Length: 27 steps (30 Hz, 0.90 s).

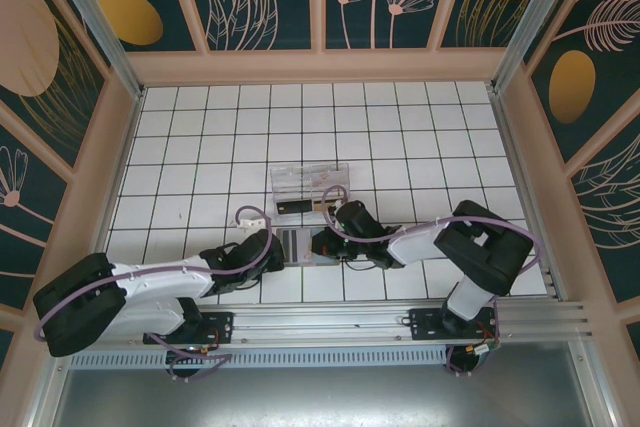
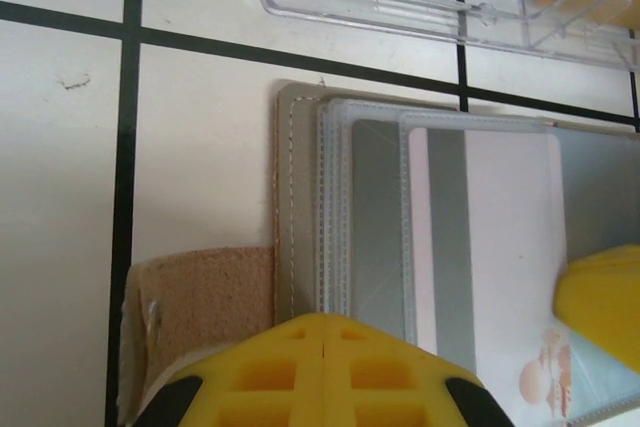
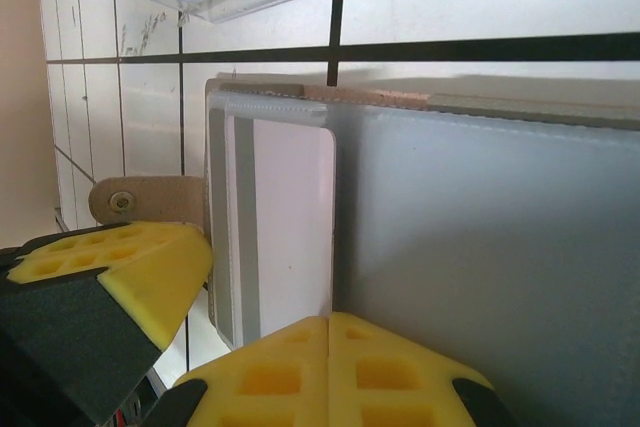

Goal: Take the credit cards out of the card holder

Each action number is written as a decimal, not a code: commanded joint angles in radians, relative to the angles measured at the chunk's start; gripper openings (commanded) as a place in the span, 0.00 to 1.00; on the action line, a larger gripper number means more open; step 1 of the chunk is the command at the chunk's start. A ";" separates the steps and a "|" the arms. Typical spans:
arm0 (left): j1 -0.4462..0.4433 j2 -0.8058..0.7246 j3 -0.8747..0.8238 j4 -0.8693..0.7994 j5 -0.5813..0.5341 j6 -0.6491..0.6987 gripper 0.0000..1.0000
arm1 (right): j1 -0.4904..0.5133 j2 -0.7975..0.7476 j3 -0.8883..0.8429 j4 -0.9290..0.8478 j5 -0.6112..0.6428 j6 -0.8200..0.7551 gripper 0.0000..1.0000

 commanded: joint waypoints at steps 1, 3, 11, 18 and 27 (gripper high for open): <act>0.004 -0.038 0.025 -0.036 0.020 0.041 0.04 | 0.004 0.039 0.040 0.005 -0.034 -0.014 0.01; 0.004 -0.050 0.025 -0.035 0.020 0.044 0.06 | 0.008 0.057 0.057 0.005 -0.042 -0.017 0.01; 0.003 0.004 0.028 0.026 0.049 0.049 0.00 | 0.014 0.083 0.081 0.007 -0.055 -0.020 0.01; 0.005 0.080 0.047 -0.046 0.018 0.020 0.00 | 0.014 0.072 0.067 0.005 -0.047 -0.020 0.01; 0.004 0.103 0.033 -0.114 -0.011 -0.023 0.00 | -0.004 0.047 0.045 -0.023 -0.038 -0.030 0.00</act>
